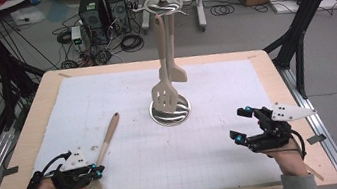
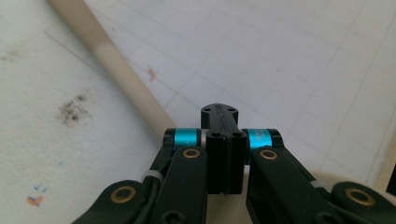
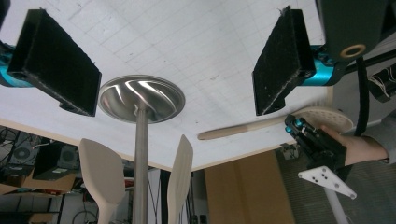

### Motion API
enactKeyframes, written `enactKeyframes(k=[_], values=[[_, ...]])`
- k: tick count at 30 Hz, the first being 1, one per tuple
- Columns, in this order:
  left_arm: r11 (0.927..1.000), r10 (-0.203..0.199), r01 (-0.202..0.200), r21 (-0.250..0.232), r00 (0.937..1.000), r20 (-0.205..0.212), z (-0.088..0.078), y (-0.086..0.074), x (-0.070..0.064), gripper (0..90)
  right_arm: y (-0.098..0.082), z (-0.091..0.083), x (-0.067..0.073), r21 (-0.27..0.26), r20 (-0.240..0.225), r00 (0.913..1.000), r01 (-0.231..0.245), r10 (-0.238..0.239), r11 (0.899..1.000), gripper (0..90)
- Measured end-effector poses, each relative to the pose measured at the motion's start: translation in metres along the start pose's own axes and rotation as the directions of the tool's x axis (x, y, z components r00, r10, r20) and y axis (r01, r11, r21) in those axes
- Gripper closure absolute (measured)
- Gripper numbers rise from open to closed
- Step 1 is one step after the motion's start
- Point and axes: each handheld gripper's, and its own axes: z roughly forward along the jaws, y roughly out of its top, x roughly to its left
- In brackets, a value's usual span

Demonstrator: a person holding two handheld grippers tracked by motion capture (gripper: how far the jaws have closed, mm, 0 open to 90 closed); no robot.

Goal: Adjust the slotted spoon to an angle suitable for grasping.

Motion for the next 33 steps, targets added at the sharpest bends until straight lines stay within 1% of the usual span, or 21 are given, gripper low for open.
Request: enactKeyframes(k=[2,3,4,6,7,9,11,14,15,17,18,19,20,21,23,26,29,33], values=[[0.9995,-0.011,0.011,-0.029,0.9998,-0.016,-0.002,0.004,0.004,89.6,0.000,0.000,-0.001,0.001,0.005,1.0000,0.001,-0.001,1.000,14.7],[0.9993,-0.017,0.016,-0.035,0.9996,-0.024,-0.002,0.006,0.008,89.6,0.000,0.000,-0.001,0.001,0.004,1.0000,-0.006,0.006,1.000,14.7],[0.9988,-0.029,0.028,-0.041,0.9991,-0.032,-0.002,0.007,0.010,89.6,0.000,-0.001,-0.001,0.000,0.003,1.0000,-0.002,0.002,1.000,14.7],[0.9983,-0.039,0.037,-0.044,0.9982,-0.046,0.000,0.010,0.016,89.6,0.000,0.000,-0.001,-0.004,-0.002,1.0000,-0.005,0.005,1.000,14.7],[0.9974,-0.058,0.055,-0.047,0.9969,-0.054,0.001,0.012,0.020,89.6,0.000,0.000,-0.001,-0.010,-0.002,1.0000,-0.002,0.002,1.000,14.7],[0.9963,-0.073,0.069,-0.051,0.9948,-0.072,0.005,0.014,0.026,89.6,0.000,-0.001,0.000,-0.011,-0.007,0.9999,-0.008,0.008,1.000,14.7],[0.9953,-0.090,0.086,-0.044,0.9918,-0.091,0.009,0.016,0.032,89.6,0.001,-0.001,-0.001,-0.015,-0.006,1.0000,-0.007,0.007,1.000,14.8],[0.9930,-0.117,0.114,-0.028,0.9882,-0.099,0.015,0.017,0.039,89.6,0.000,-0.003,-0.001,-0.013,-0.005,0.9999,-0.013,0.013,1.000,14.8],[0.9917,-0.128,0.127,-0.023,0.9857,-0.109,0.017,0.018,0.042,89.6,0.000,-0.003,-0.002,-0.015,-0.005,0.9999,-0.010,0.010,1.000,14.7],[0.9888,-0.149,0.147,-0.022,0.9819,-0.117,0.021,0.017,0.046,89.6,0.001,-0.003,-0.002,-0.018,-0.003,0.9999,-0.010,0.010,1.000,14.7],[0.9886,-0.150,0.149,-0.021,0.9822,-0.113,0.023,0.017,0.047,89.6,0.000,-0.003,-0.002,-0.018,-0.004,0.9999,-0.010,0.010,1.000,14.7],[0.9883,-0.152,0.150,-0.027,0.9834,-0.099,0.025,0.016,0.049,89.6,0.001,-0.003,-0.002,-0.018,-0.005,0.9999,-0.011,0.011,1.000,14.8],[0.9873,-0.158,0.155,-0.033,0.9831,-0.093,0.027,0.016,0.049,89.6,0.000,-0.004,-0.002,-0.017,-0.005,0.9999,-0.013,0.013,1.000,14.7],[0.9880,-0.154,0.151,-0.032,0.9834,-0.097,0.028,0.016,0.050,89.6,0.000,-0.004,-0.002,-0.022,-0.003,0.9999,-0.010,0.010,1.000,14.8],[0.9853,-0.170,0.168,-0.033,0.9813,-0.090,0.030,0.017,0.053,89.6,0.001,-0.004,-0.002,-0.023,-0.005,0.9999,-0.012,0.012,1.000,14.8],[0.9850,-0.172,0.170,-0.032,0.9816,-0.083,0.034,0.018,0.056,89.6,0.001,-0.005,-0.002,-0.028,-0.003,0.9999,-0.013,0.013,1.000,14.7],[0.9886,-0.149,0.148,-0.029,0.9866,-0.065,0.039,0.021,0.058,89.6,0.001,-0.006,-0.002,-0.031,0.001,0.9999,-0.013,0.013,0.999,14.8],[0.9912,-0.130,0.129,-0.031,0.9908,-0.038,0.046,0.027,0.057,89.6,0.001,-0.007,-0.002,-0.028,0.004,0.9999,-0.015,0.016,0.999,14.7]])
